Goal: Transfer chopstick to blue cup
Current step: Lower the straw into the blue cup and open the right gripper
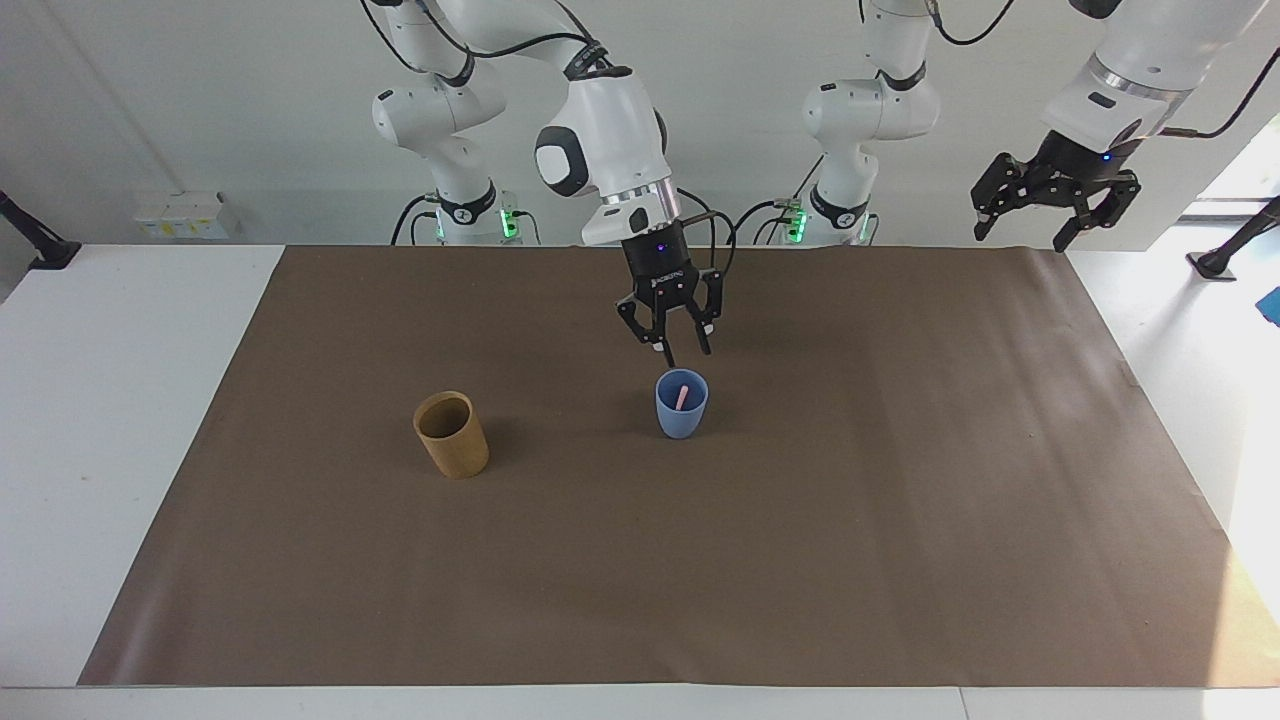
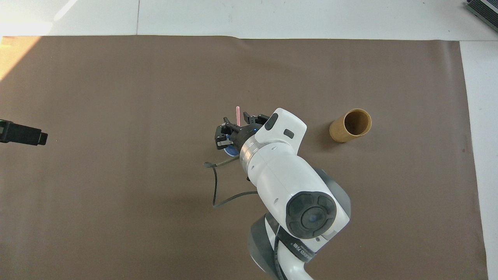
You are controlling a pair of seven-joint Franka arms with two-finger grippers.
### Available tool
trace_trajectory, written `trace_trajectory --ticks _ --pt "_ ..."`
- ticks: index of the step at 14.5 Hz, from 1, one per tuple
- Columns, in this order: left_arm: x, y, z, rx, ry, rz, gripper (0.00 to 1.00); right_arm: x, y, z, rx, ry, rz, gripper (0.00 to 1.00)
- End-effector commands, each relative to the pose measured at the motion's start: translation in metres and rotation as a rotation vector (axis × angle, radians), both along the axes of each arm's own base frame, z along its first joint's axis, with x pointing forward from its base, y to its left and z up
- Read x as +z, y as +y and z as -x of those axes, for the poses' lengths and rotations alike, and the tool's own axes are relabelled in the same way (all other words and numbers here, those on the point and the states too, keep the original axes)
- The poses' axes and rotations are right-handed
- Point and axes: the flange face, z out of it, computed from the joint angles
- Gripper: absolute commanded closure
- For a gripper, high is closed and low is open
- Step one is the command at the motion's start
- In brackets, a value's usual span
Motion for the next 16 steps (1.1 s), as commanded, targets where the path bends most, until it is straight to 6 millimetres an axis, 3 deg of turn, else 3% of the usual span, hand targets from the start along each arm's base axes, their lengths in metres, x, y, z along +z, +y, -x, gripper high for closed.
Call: trace_trajectory --ticks 1,4,7,11,16 --pt "-0.001 -0.001 0.002 0.003 -0.001 0.012 0.00 0.002 -0.002 -0.010 -0.047 -0.003 -0.035 0.00" --pt "-0.001 0.006 0.002 0.018 -0.001 0.012 0.00 0.017 -0.028 -0.016 -0.150 0.047 -0.035 0.00" --pt "-0.001 0.006 0.002 0.017 -0.002 0.009 0.00 0.034 -0.074 -0.022 -0.275 0.123 0.018 0.00" --pt "0.000 0.007 0.002 0.017 -0.003 0.009 0.00 0.077 -0.172 -0.033 -0.458 0.286 0.093 0.00" --pt "0.000 0.006 0.002 0.015 -0.003 0.009 0.00 0.119 -0.294 -0.046 -0.502 0.501 0.087 0.00"
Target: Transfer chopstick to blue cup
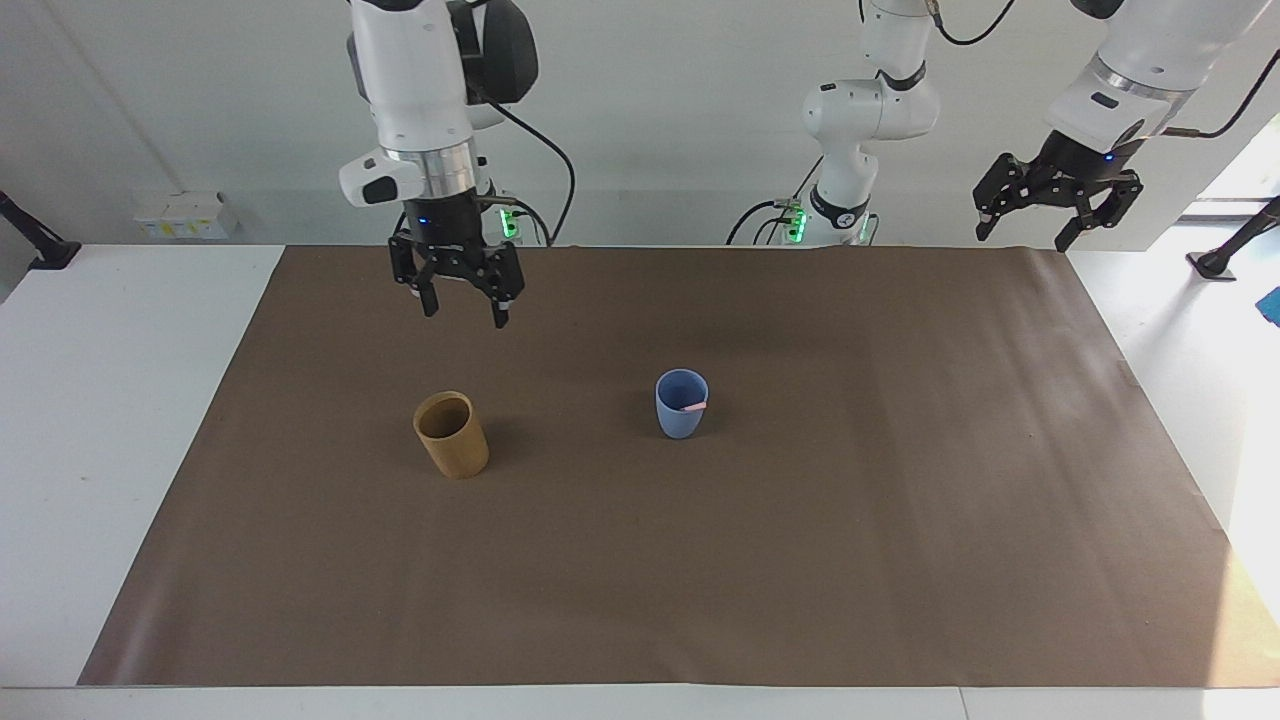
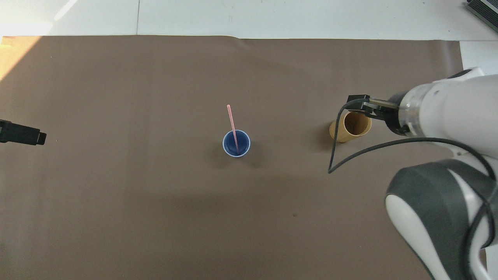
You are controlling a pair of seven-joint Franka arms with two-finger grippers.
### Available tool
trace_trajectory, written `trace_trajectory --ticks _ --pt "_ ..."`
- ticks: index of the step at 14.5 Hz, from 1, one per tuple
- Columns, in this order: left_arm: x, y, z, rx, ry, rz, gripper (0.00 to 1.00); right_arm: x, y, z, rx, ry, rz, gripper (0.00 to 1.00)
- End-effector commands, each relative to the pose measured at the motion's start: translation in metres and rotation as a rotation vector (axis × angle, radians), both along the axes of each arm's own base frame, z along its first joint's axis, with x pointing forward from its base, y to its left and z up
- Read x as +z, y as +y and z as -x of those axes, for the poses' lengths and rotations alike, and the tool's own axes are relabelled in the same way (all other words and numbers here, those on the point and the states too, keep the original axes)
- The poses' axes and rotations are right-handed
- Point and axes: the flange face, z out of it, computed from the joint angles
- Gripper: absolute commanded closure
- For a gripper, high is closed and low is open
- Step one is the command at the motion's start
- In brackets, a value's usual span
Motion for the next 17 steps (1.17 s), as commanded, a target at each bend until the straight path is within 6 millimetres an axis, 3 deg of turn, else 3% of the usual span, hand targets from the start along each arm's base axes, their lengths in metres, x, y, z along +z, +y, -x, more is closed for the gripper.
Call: trace_trajectory --ticks 1,3,7,12,17 --pt "0.000 0.003 0.002 0.010 -0.003 0.009 0.00 0.015 -0.052 -0.007 -0.006 0.069 -0.001 0.00" --pt "0.000 0.004 0.002 0.011 -0.003 0.009 0.00 0.032 -0.079 -0.004 0.022 0.119 0.021 0.00" --pt "-0.001 0.003 0.002 0.010 -0.002 0.009 0.00 0.027 -0.110 0.002 0.036 0.215 0.018 0.00" --pt "0.000 0.004 0.002 0.011 -0.003 0.009 0.00 0.027 -0.101 -0.001 0.157 0.192 0.019 0.00" --pt "-0.001 0.004 0.002 0.011 -0.002 0.009 0.00 0.027 -0.090 -0.003 0.162 0.168 0.002 0.00"
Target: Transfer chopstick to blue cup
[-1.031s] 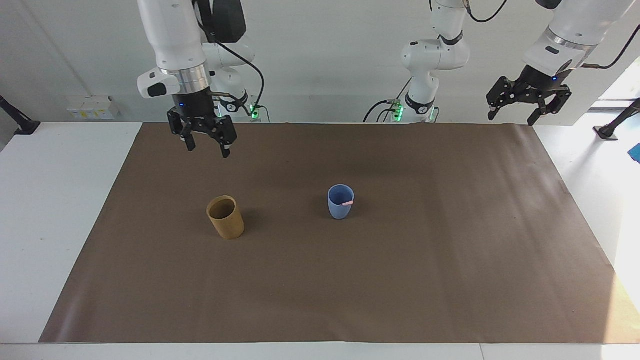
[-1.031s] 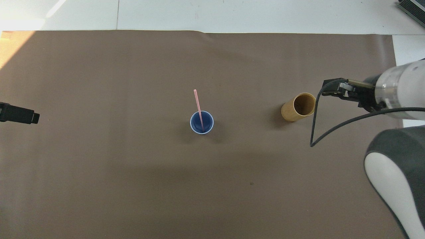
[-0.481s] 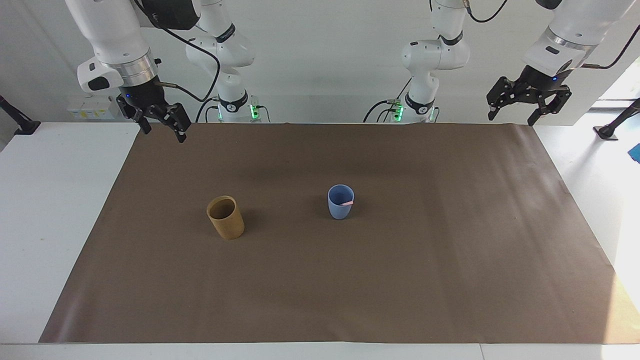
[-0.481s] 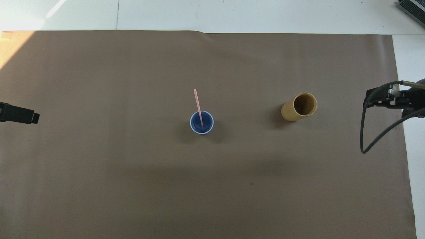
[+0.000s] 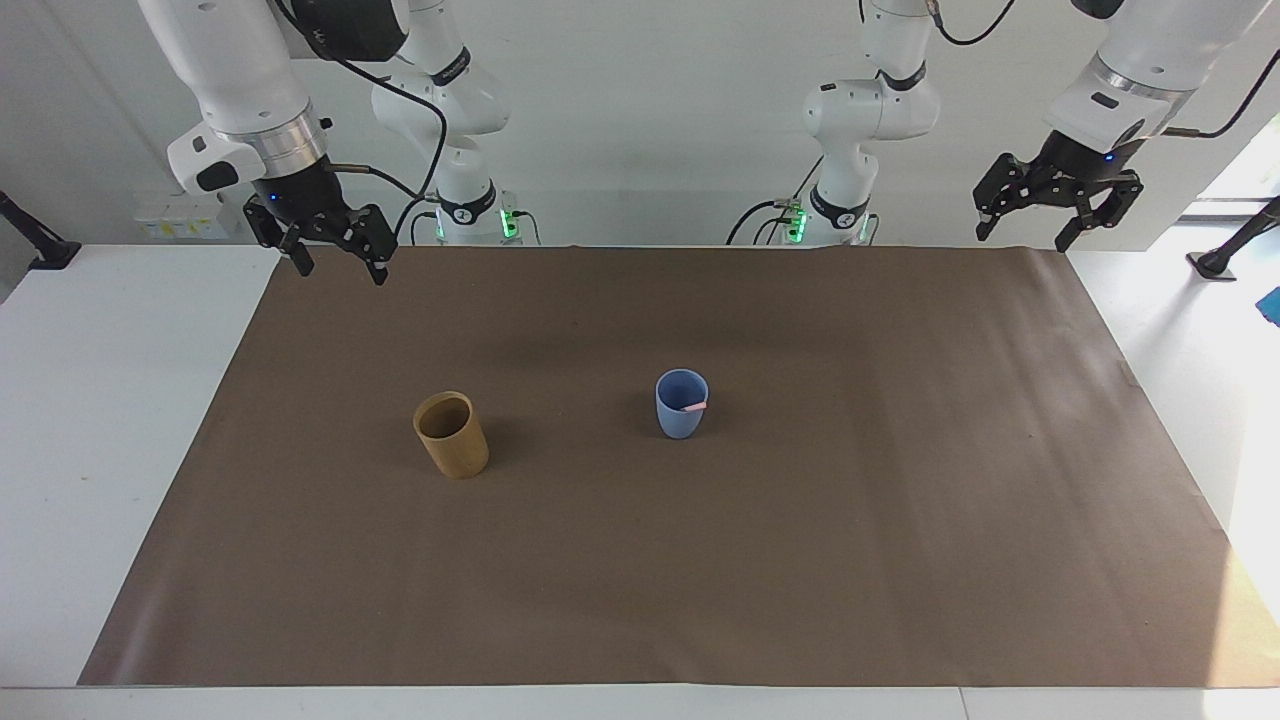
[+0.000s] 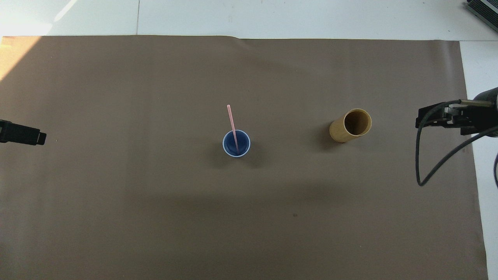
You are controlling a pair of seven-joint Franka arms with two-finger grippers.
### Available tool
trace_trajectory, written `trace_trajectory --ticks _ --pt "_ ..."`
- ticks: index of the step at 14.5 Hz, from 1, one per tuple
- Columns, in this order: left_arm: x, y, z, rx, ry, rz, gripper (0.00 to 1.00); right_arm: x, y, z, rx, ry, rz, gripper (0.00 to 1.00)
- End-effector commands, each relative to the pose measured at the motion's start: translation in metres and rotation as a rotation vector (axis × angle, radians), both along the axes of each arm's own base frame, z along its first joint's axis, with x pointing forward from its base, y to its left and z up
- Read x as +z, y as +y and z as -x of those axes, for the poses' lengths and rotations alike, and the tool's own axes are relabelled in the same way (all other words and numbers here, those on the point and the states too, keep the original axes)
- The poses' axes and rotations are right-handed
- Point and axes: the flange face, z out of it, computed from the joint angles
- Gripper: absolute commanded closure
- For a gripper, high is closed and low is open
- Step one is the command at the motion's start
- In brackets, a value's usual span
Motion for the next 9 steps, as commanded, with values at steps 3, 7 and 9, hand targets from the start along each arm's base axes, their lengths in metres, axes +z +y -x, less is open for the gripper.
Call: trace_trajectory --ticks 3,7,9 --pt "-0.0008 0.0036 0.0020 0.013 -0.002 0.009 0.00 0.0001 0.0016 -0.0045 0.019 -0.023 -0.030 0.00" --pt "-0.0001 0.0036 0.0020 0.011 -0.003 0.009 0.00 -0.0010 0.0025 -0.0036 0.020 -0.021 -0.030 0.00" --pt "-0.0001 0.0020 0.0021 0.011 -0.003 0.009 0.00 -0.0008 0.0025 -0.0031 0.021 -0.021 -0.030 0.00"
